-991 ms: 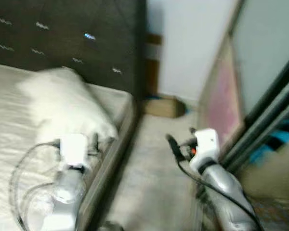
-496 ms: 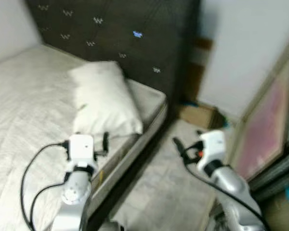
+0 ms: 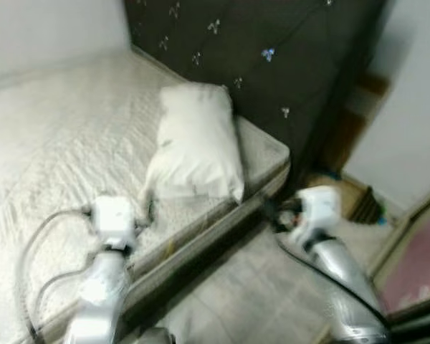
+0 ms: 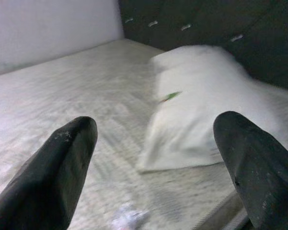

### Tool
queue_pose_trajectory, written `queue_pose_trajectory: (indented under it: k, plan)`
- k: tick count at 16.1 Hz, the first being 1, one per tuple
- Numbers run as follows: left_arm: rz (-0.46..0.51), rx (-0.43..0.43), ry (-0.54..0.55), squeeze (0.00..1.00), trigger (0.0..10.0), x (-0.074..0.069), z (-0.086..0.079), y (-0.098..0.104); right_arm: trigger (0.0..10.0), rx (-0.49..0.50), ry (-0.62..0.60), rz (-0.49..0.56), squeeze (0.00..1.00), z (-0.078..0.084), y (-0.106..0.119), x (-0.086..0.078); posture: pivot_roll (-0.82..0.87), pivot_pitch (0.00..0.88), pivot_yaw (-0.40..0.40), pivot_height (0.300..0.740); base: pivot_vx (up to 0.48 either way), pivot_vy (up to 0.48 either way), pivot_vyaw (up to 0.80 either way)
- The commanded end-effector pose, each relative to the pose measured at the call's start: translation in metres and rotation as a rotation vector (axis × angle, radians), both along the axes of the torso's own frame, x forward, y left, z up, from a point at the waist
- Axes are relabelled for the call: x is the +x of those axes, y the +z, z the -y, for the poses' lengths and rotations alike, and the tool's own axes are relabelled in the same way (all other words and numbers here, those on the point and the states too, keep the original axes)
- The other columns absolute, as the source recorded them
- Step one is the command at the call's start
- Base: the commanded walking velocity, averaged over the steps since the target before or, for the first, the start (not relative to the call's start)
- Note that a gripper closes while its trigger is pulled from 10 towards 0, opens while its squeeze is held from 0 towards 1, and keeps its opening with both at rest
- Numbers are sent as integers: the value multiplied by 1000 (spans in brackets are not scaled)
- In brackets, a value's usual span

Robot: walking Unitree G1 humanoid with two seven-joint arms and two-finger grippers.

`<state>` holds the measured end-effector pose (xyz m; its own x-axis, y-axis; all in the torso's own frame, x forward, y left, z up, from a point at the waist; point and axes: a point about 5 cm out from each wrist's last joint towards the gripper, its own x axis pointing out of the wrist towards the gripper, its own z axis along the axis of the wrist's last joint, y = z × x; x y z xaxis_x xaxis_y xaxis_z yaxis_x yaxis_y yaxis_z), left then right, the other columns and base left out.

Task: Clean up the room

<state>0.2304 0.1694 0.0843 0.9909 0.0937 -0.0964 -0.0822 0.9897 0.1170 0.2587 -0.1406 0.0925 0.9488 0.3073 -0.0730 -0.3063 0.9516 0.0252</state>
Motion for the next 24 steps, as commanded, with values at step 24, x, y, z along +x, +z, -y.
queue_pose_trajectory:
  k: [24]
  plan:
    - [34,-37,-8,0,10000,5,10,4,10000,-23,-80,24,0,17,0,6,-3,0,-56,740,190,0,333]
